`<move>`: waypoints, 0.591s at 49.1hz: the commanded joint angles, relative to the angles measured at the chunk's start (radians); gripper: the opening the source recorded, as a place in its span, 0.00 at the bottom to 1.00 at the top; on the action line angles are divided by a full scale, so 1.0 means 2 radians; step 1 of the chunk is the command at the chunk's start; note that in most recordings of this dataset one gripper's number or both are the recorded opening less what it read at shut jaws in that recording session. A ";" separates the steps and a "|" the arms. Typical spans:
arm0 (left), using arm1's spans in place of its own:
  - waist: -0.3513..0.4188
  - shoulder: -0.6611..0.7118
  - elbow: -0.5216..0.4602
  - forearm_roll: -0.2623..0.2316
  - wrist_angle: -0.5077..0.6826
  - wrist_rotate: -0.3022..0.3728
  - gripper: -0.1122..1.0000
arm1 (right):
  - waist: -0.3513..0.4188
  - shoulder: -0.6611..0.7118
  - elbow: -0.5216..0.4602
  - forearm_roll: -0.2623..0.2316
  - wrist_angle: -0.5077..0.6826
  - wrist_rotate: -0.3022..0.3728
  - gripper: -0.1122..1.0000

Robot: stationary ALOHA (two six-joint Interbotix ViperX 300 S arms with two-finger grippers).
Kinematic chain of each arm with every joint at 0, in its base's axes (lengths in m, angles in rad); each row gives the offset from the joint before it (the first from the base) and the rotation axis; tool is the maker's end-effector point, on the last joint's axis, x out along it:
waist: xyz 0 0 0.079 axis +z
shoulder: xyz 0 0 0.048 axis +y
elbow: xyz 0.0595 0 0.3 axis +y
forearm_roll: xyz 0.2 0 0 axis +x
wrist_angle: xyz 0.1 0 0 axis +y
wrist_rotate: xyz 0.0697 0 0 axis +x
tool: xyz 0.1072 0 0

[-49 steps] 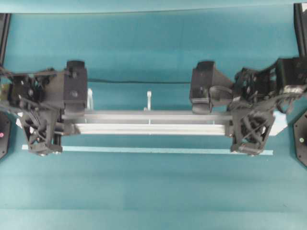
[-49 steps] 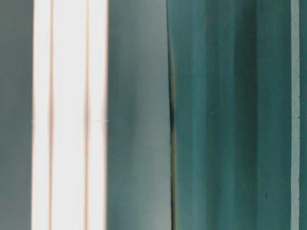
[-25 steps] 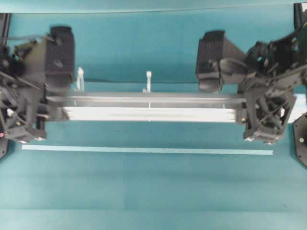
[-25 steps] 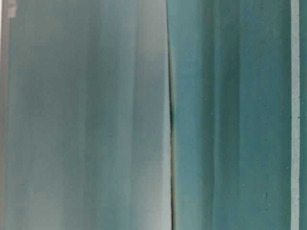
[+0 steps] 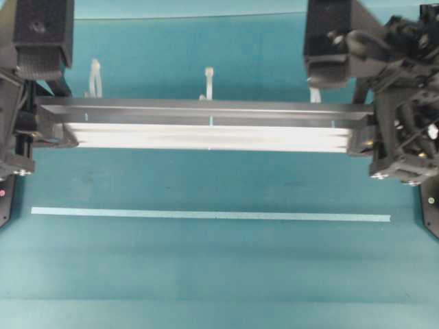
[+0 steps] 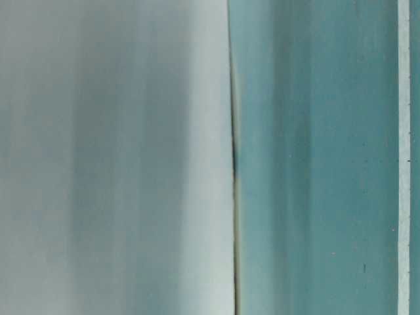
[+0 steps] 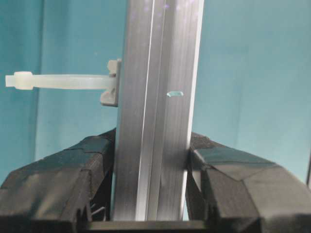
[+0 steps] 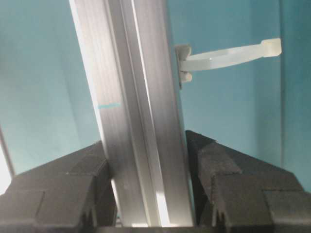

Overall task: Lift the large metal rail with both hands.
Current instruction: 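Lift the rail upward with both grippers, keeping it level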

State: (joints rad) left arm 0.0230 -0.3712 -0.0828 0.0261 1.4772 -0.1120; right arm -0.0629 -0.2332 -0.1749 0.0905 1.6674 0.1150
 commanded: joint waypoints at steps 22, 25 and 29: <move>0.013 0.002 -0.024 0.003 -0.003 -0.002 0.43 | -0.004 0.000 -0.044 0.001 -0.007 0.007 0.45; 0.014 0.002 -0.024 0.003 -0.004 -0.002 0.43 | -0.005 0.000 -0.044 0.001 -0.007 0.007 0.45; 0.014 0.002 -0.025 0.003 -0.003 -0.002 0.43 | -0.004 0.000 -0.041 0.002 -0.007 0.007 0.45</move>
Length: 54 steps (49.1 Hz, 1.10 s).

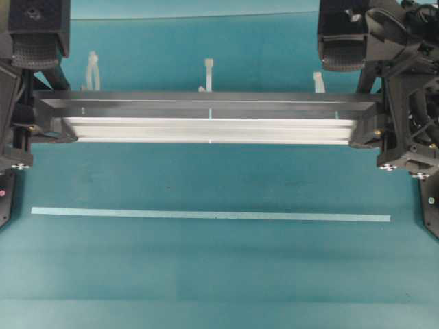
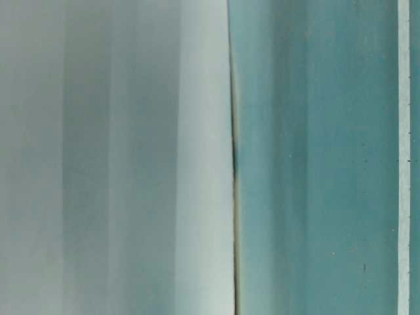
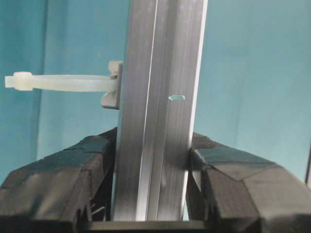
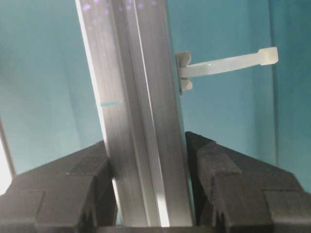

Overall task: Lift the large metal rail with both hands.
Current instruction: 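Lift the rail upward with both grippers, keeping it level, then lower the held rail back down onto the table with both grippers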

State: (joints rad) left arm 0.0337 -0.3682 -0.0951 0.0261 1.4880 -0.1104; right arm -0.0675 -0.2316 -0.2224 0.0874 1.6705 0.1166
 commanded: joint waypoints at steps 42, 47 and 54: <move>0.016 -0.003 0.054 0.005 -0.048 -0.004 0.43 | -0.002 -0.005 0.073 0.002 -0.014 -0.003 0.45; 0.018 -0.014 0.095 0.005 -0.085 -0.006 0.43 | -0.002 -0.003 0.111 0.002 -0.021 -0.005 0.45; 0.023 -0.035 0.168 0.006 -0.137 -0.010 0.43 | -0.002 0.001 0.163 0.002 -0.040 -0.006 0.45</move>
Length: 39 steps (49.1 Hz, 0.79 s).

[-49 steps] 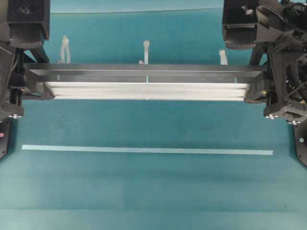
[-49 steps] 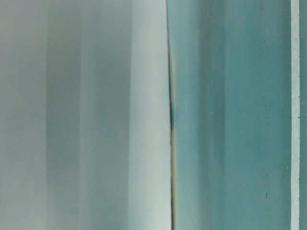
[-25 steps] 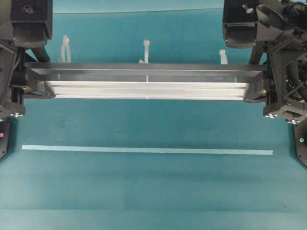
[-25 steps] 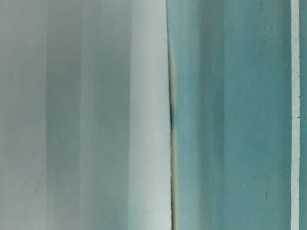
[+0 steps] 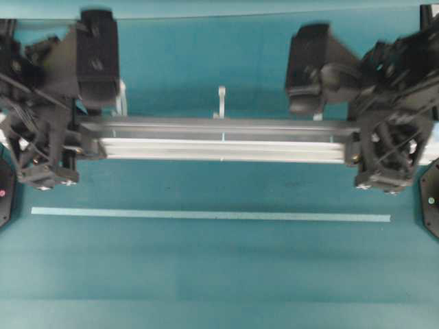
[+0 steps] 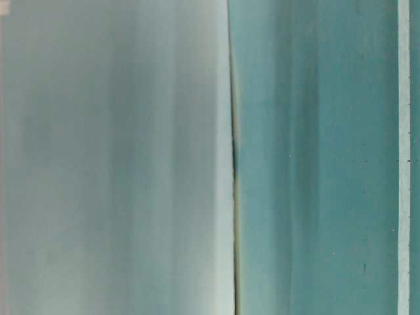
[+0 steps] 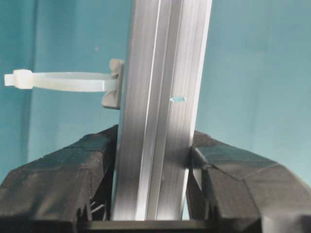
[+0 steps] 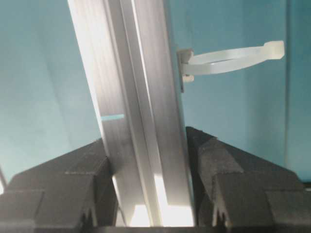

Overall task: Lift the large metal rail with both hands.
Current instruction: 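Lower the held rail back down onto the table with both grippers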

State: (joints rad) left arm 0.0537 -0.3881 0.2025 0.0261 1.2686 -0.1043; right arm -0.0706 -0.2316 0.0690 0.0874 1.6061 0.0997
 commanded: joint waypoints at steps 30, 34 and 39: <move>0.014 -0.020 0.191 0.005 -0.199 -0.015 0.43 | 0.000 0.007 0.180 -0.008 -0.199 -0.021 0.45; 0.013 -0.017 0.209 0.005 -0.219 -0.016 0.43 | 0.001 0.010 0.198 -0.008 -0.225 -0.021 0.45; 0.014 -0.011 0.230 0.005 -0.240 -0.016 0.43 | 0.002 0.016 0.215 -0.008 -0.255 -0.020 0.45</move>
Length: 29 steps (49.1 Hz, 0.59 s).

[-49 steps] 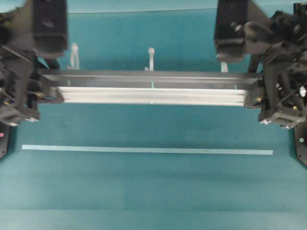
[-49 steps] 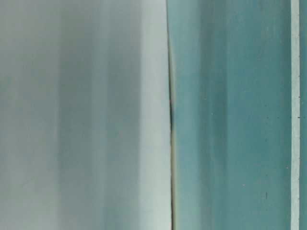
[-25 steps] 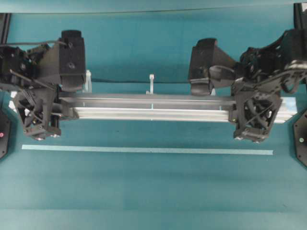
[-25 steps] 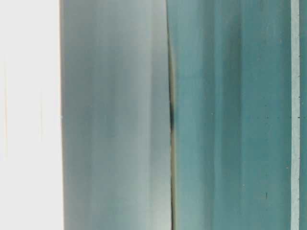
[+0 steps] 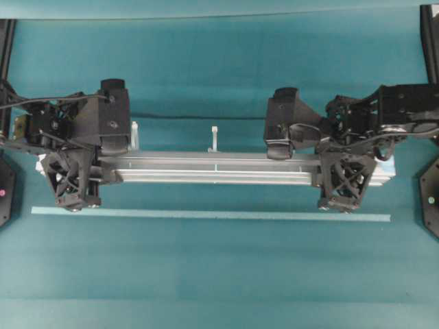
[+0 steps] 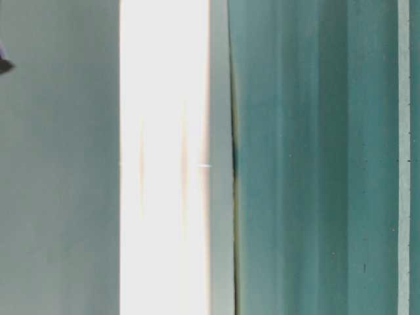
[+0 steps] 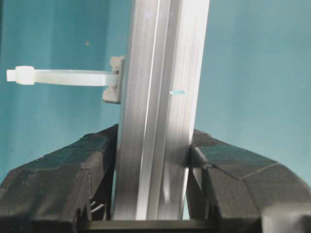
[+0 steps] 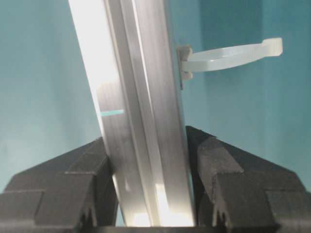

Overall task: Lift the large metal rail with both hands.
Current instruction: 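Lower the held rail back down onto the table with both grippers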

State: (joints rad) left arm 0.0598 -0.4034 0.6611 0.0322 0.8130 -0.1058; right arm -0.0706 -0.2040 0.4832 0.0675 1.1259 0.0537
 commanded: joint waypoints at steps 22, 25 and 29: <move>0.007 0.037 0.057 0.002 -0.100 -0.016 0.43 | 0.014 0.040 0.054 -0.011 -0.091 0.000 0.45; 0.007 0.044 0.061 0.002 -0.113 -0.016 0.43 | 0.015 0.044 0.063 -0.011 -0.106 0.000 0.45; 0.007 0.054 0.072 0.002 -0.130 -0.016 0.43 | 0.015 0.051 0.075 -0.011 -0.125 0.000 0.45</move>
State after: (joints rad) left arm 0.0598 -0.3007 0.7992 0.0368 0.5860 -0.1074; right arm -0.0522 -0.1135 0.6197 0.0445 0.8974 0.0522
